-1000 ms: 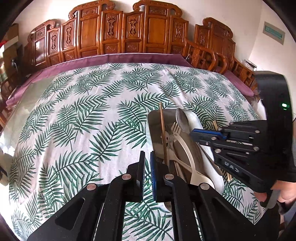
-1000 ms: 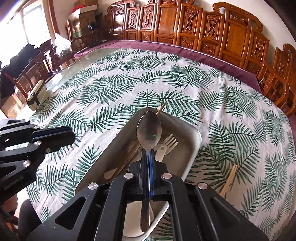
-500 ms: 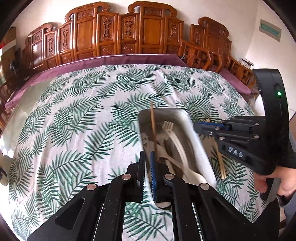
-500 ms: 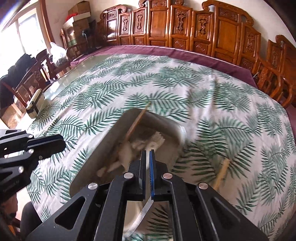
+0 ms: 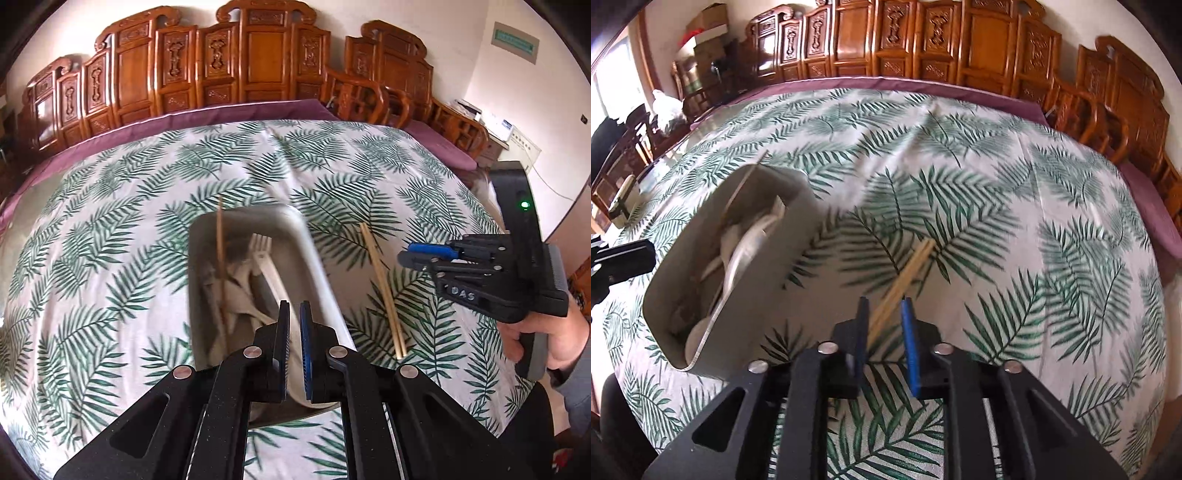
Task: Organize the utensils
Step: 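Open the right tool to drop the metal spoon while left tool releases the chopstick into the tray, then move the right tool to the table and grasp a wooden chopstick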
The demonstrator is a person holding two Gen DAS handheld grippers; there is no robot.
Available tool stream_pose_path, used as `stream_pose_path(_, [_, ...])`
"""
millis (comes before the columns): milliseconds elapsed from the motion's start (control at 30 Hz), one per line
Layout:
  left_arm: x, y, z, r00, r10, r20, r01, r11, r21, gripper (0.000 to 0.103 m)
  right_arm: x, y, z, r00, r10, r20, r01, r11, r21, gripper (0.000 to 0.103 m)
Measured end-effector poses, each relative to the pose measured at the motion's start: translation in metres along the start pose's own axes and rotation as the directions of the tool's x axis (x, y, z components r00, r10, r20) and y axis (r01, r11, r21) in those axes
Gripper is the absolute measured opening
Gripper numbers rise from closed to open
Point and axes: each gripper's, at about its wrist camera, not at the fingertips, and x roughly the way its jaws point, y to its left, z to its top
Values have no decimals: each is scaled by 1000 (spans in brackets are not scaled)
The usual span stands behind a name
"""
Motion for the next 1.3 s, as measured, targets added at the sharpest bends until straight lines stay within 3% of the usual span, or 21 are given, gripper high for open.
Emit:
stream_pose_path(533, [9,-21,-9,999,-14,-29,15,1000,17,5,31,-1,-9,998,20,-67,-15,998,65,22])
stream_pose_path(833, [8,-21,-12,999,-21,-31,21,1000,12,5,35,0,0,992,-75,-97,82,994,69,22])
stream_pose_path(1133, [4,-17,-15,999,-26,-30,26,1000,0,5,45,8,7,987,-110,-121,118,991,66,21])
stream_pose_path(1300, [3,-19,-14,999,-28,-28,28,1000,1,5,42,2,3,987,-104,-124,113,991,74,10])
